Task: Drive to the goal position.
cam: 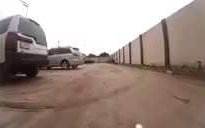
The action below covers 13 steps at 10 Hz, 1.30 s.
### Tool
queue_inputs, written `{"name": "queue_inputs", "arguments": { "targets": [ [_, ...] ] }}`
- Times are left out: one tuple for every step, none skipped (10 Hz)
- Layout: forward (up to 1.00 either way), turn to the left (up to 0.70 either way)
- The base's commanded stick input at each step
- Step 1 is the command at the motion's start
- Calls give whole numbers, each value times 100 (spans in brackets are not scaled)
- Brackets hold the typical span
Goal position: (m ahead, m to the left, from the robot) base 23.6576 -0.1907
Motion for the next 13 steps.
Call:
{"name": "queue_inputs", "arguments": {
  "targets": [
    [50, 0],
    [50, 0],
    [50, 0],
    [70, 0],
    [70, 0],
    [70, 0],
    [70, 0],
    [70, 0],
    [70, 0],
    [70, 0],
    [70, 0],
    [70, 0],
    [70, 0]
  ]
}}
